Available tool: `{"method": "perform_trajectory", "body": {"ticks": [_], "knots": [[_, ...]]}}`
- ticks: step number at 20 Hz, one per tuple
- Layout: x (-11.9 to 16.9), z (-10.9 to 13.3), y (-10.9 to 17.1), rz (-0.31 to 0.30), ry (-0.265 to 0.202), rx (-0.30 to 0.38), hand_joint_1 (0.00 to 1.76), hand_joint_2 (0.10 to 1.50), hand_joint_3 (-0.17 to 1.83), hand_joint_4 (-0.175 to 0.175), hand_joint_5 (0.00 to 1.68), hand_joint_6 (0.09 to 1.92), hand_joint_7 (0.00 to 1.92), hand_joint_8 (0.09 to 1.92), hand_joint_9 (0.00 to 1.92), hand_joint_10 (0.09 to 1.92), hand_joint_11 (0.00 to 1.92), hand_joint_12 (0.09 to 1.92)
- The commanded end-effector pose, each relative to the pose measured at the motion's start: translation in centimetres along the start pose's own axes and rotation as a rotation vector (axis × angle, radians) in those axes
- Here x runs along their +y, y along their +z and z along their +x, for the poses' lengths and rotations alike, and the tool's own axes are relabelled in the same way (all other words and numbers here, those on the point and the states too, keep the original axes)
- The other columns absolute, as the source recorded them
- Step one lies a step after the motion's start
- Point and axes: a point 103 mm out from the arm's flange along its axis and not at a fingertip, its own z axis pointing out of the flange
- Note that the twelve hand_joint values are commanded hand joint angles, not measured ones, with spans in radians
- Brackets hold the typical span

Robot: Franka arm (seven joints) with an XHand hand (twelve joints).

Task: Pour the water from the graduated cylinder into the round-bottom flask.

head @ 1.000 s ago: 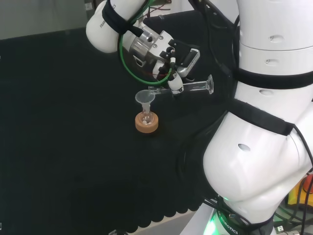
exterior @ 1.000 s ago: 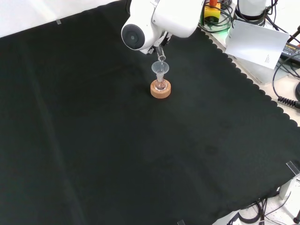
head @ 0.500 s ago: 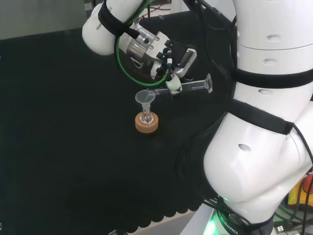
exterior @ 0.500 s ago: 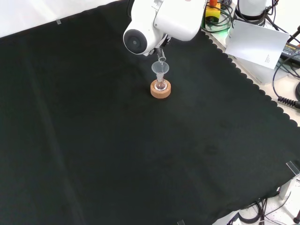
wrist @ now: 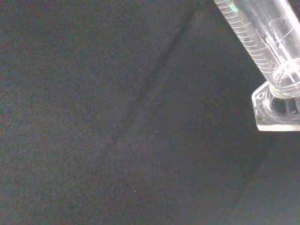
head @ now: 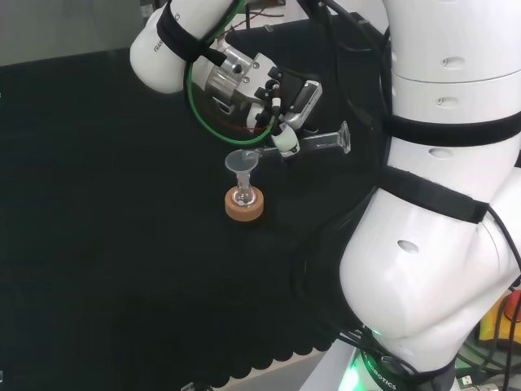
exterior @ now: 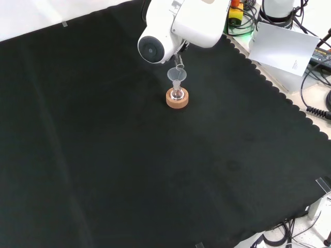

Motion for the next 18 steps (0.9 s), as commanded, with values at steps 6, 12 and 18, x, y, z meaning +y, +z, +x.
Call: {"method": "perform_trajectory", "body": {"ticks": [6, 12, 18], "knots": [[-0.17, 0.04, -0.12, 0.001, 0.012, -0.008, 1.12, 1.14, 0.0, -0.112, 0.95, 1.07, 1.18, 0.4, 1.38, 0.09, 1.23, 0.76], [-0.28, -0.05, -0.04, -0.001, 0.003, 0.0, 1.12, 1.14, 0.0, -0.112, 0.95, 1.07, 1.18, 0.4, 1.38, 0.09, 1.23, 0.76], [-0.23, -0.43, 0.35, -0.024, -0.012, 0.014, 1.12, 1.14, 0.0, -0.111, 0.95, 1.07, 1.18, 0.4, 1.38, 0.09, 1.23, 0.76]]}}
